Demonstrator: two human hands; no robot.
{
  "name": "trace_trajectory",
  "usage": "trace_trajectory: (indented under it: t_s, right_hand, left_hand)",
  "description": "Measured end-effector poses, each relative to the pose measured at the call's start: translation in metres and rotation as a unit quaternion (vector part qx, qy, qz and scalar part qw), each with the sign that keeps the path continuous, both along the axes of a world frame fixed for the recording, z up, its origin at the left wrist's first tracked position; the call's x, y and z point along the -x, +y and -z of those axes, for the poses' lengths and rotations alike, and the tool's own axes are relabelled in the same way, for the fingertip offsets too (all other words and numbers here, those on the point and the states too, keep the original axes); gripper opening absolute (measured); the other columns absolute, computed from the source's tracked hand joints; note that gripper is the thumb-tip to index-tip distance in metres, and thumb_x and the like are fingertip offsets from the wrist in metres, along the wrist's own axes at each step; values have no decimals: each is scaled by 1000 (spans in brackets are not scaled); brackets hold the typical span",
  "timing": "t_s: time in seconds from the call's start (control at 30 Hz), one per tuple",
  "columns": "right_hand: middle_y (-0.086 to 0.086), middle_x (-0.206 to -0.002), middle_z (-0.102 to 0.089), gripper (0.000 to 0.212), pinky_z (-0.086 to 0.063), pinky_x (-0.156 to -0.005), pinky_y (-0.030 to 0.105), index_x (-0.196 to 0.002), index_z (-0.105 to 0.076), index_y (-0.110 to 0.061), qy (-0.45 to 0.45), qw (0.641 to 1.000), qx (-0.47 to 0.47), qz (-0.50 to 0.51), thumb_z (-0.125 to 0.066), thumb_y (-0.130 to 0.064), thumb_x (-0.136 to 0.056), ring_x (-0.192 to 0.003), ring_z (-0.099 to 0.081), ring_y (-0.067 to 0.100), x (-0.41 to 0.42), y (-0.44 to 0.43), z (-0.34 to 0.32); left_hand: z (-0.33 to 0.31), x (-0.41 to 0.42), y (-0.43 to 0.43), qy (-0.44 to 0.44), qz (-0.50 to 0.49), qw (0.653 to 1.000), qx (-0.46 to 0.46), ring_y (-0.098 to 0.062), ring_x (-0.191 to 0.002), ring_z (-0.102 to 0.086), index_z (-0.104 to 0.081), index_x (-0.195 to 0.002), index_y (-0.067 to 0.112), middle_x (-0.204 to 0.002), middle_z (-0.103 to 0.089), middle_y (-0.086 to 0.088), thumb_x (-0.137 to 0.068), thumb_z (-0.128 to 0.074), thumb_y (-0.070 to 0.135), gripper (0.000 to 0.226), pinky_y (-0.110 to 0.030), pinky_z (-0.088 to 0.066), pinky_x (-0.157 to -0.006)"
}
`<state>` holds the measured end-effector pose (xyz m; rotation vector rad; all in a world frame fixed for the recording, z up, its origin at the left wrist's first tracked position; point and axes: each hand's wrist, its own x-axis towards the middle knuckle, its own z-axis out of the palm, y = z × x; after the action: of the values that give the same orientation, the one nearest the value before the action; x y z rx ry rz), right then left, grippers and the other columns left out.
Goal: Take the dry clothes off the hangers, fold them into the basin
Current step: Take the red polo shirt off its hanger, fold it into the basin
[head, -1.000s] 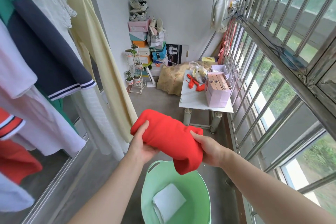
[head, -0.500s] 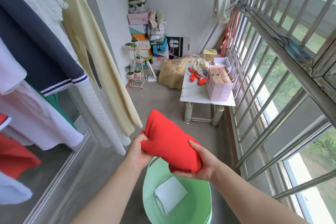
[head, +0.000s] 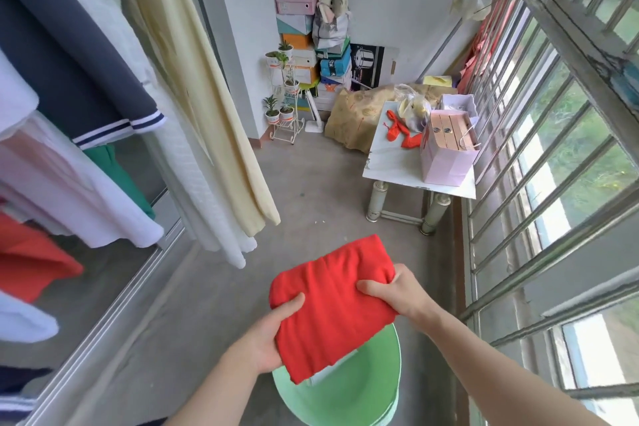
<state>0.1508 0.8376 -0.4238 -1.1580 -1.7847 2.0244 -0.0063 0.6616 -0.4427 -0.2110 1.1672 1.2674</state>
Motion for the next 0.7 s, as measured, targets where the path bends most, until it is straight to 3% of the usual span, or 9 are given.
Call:
trace_trajectory:
  t_s: [0.1, 0.23, 0.33, 0.43, 0.57, 0.7]
  right_hand:
    - [12, -83, -74, 26, -58, -66, 30, -85, -72, -7, -6, 996, 81, 24, -85, -15, -64, -68, -69, 18, -1, 6, 15]
    - [20, -94, -72, 31, -58, -68, 34, -101, -67, 0, -60, 970, 216, 92, -76, -14, -75, -69, -69, 24, -13, 13, 66]
    - [22, -109, -68, 48, -55, -85, 42, -112, -63, 3, -147, 943, 279, 104, -79, -15, -70, -92, -66, 31, -23, 5, 105]
    - [17, -116, -65, 48, -46, -97, 42, -118, -60, 0, -212, 915, 330, 92, -76, -17, -75, -108, -60, 31, -30, -8, 133]
    - [15, -117, -65, 55, -44, -102, 47, -118, -62, -4, -233, 911, 327, 91, -81, -16, -68, -111, -60, 30, -26, -16, 164]
    - [9, -98, -64, 34, -50, -91, 46, -108, -62, -15, -220, 938, 243, 109, -74, -6, -77, -94, -61, 29, -7, -20, 184]
  left_hand:
    - [18, -9, -1, 1, -41, 999, 22, -31, -89, -71, -63, -115, -3, -110, -68, -24, -72, -68, 26, 52, -44, -49, -85]
    - [48, -15, -6, 12, -43, 997, 60, -31, -88, -71, -64, -114, 0, -110, -68, -23, -68, -78, 14, 50, -44, -51, -84]
    - [72, -21, -11, 12, -23, 995, 99, -31, -82, -72, -67, -108, 4, -103, -71, -21, -62, -79, 10, 48, -42, -53, -78]
    - [97, -23, -16, 8, -15, 990, 139, -30, -76, -72, -68, -103, 6, -95, -73, -19, -66, -73, 16, 39, -40, -55, -71]
    - [129, -20, -15, 7, 2, 988, 157, -30, -81, -71, -68, -104, 7, -96, -73, -18, -75, -69, 14, 30, -40, -55, -71]
    - [162, -9, -8, 26, 5, 987, 159, -29, -81, -71, -66, -111, 7, -102, -71, -17, -80, -68, 8, 31, -39, -57, -70]
